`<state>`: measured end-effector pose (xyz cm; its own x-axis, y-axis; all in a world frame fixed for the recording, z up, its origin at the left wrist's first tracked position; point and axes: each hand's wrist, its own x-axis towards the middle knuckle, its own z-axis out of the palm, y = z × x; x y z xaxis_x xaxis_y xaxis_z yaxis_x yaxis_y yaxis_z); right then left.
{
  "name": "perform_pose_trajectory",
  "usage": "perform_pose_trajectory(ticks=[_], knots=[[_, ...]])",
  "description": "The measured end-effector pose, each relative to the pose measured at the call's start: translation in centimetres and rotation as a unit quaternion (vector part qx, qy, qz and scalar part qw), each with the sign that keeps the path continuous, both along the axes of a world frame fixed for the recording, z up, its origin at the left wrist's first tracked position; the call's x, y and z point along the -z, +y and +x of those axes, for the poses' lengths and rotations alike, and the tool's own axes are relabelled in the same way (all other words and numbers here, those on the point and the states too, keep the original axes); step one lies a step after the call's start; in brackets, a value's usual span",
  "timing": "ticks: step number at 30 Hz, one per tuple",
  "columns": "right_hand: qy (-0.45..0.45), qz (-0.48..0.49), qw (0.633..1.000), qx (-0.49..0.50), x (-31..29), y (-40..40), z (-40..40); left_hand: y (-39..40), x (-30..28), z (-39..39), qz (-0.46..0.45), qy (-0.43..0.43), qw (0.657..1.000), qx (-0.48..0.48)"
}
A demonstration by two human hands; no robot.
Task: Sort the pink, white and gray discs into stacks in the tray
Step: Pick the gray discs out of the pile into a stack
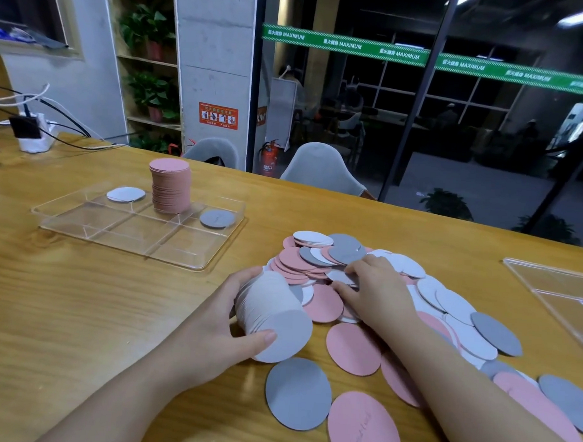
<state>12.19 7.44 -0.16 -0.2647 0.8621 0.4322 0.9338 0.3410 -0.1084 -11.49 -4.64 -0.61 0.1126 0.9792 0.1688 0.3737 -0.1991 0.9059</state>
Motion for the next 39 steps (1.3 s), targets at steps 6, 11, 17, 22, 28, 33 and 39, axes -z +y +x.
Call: perform_pose_trajectory(ticks=[6,11,17,22,28,33,39], knots=[[-0.143,-0.004,0.99,0.018,-1.8,0.9,-0.3,0.2,0.3,-0.2,0.002,0.01,1.0,-0.02],[-0.026,0.006,1.0,-0.007,-2.2,-0.2,0.9,0.5,0.5,-0.2,0.008,0.013,0.999,-0.048],[0.184,0.056,0.937,-0.292,-2.2,-5.6,0.4,0.8,0.6,-0.3,0.013,0.01,0.999,-0.043],[0.116,0.043,0.933,-0.339,-0.4,-6.8,-1.8,0.9,0.6,-0.4,0.004,0.0,0.999,-0.034],[0.142,0.034,0.937,-0.316,-0.7,-6.1,-1.8,0.7,0.6,-0.4,0.004,0.001,0.999,-0.032],[0.039,0.023,0.994,-0.104,-0.5,-2.4,0.8,0.8,0.6,-0.5,0.002,0.006,0.999,-0.036],[-0.059,0.009,0.998,0.013,0.1,-0.4,1.8,0.9,0.7,-0.5,0.01,0.011,0.999,-0.038]])
